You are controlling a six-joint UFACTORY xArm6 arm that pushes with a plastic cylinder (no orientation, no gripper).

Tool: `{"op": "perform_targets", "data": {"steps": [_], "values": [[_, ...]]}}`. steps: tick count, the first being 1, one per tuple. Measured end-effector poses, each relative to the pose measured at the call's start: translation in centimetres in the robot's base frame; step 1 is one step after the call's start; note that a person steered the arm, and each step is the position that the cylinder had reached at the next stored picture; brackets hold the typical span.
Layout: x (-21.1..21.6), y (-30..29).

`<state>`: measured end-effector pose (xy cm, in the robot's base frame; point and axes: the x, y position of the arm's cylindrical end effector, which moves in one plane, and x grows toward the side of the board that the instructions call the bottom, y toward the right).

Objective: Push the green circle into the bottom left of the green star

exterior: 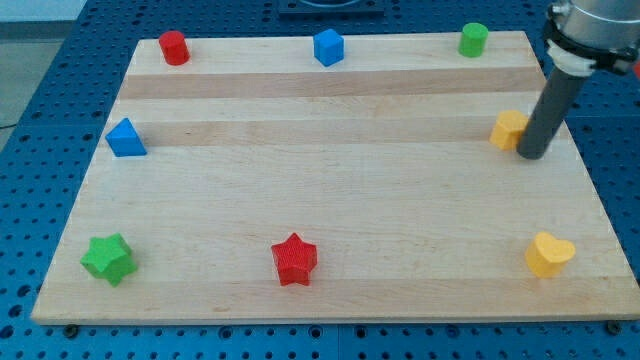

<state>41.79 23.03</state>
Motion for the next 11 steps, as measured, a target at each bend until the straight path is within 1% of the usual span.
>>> {"op": "perform_targets", "data": {"steps": [1, 3, 4, 6, 7, 8, 9, 11], "values": [[-3.1, -1.5], [-7.7, -5.5], [-8.7, -7.2], [-12.6, -7.3], [-13.3, -8.8], [-14.2, -12.6], [-15.9, -12.3], [-15.9, -6.6]]}}
